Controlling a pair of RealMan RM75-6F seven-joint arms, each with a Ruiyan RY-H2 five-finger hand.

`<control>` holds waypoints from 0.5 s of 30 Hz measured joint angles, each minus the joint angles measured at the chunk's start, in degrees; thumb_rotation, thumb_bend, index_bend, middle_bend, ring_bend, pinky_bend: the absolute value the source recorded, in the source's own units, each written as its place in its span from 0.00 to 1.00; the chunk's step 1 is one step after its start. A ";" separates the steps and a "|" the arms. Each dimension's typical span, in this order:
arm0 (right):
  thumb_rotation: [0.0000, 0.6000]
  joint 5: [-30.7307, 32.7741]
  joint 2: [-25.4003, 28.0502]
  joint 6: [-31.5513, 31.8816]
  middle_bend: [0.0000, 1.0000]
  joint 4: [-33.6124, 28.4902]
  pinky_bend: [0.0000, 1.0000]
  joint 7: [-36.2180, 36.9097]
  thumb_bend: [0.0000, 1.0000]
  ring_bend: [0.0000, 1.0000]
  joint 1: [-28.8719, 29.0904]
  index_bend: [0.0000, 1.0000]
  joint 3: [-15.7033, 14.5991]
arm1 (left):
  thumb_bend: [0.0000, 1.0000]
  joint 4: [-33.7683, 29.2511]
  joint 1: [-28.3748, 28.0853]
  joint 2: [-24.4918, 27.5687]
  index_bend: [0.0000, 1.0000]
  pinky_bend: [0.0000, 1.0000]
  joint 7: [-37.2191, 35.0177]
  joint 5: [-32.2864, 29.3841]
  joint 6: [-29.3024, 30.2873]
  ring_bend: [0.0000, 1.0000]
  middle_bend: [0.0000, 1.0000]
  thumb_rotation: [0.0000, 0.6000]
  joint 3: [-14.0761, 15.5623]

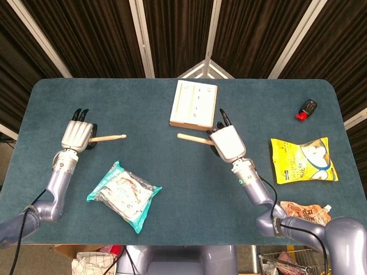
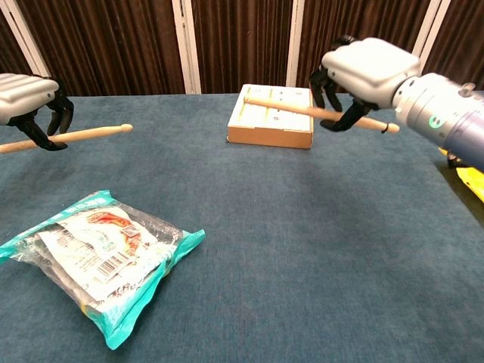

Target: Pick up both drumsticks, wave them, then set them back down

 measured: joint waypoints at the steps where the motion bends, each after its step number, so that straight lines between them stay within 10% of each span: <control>1: 1.00 -0.01 -0.82 -0.39 0.66 0.96 0.00 0.00 0.40 0.39 0.20 0.87 -0.04 | 0.39 0.29 -0.01 -0.20 0.65 0.00 -0.20 0.43 -0.02 0.07 0.61 1.00 0.03; 15: 1.00 3.45 -11.39 -9.00 0.54 12.18 0.00 -0.17 0.40 0.32 3.15 0.64 1.46 | 0.39 -1.13 0.33 0.03 0.57 0.00 3.42 0.04 -2.62 0.07 0.56 1.00 -0.39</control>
